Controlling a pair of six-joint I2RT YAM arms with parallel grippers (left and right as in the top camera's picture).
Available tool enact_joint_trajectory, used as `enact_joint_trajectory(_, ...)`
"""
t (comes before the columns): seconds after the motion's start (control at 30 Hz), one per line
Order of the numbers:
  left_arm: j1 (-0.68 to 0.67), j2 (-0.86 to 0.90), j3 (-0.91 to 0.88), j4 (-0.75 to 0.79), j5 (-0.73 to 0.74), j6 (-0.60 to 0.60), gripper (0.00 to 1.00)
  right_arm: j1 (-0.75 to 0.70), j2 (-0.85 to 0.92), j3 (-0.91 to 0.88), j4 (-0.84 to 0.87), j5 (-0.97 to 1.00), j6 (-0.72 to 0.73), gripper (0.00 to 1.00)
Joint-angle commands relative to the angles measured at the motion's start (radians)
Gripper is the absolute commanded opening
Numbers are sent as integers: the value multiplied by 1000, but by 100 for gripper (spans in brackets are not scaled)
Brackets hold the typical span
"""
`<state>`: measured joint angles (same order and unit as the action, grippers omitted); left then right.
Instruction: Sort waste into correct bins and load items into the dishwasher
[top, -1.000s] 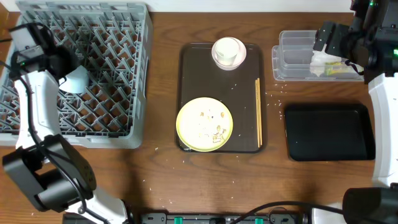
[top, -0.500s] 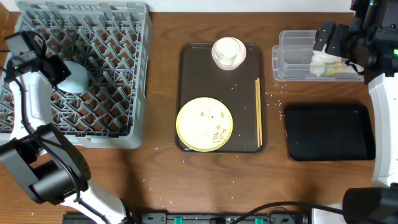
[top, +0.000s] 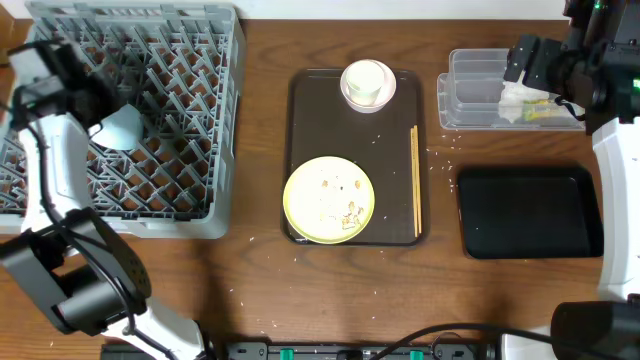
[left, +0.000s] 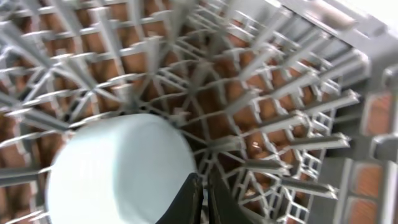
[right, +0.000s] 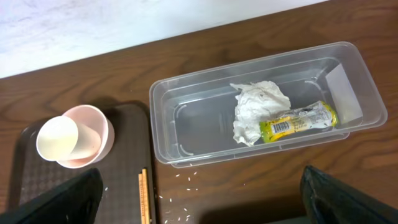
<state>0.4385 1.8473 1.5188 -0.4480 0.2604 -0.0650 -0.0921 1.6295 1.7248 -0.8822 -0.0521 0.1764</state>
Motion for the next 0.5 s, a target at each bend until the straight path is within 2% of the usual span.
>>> enact_joint_trajectory(0.0,-33,9,8,-14,-88,46,8,-6,3,6,-1,3,10,99)
enact_joint_trajectory(0.17,-21,64,8,-47,-170,46,8,-6,2,6,-1,3,10,99)
enact_joint_trajectory(0.33,8,92,8,-74,-185,37,8,-6,2,6,-1,3,10,99)
enact_joint_trajectory(0.47,37,84,8,-83,-234,-19,8,-6,2,6,-1,3,10,99)
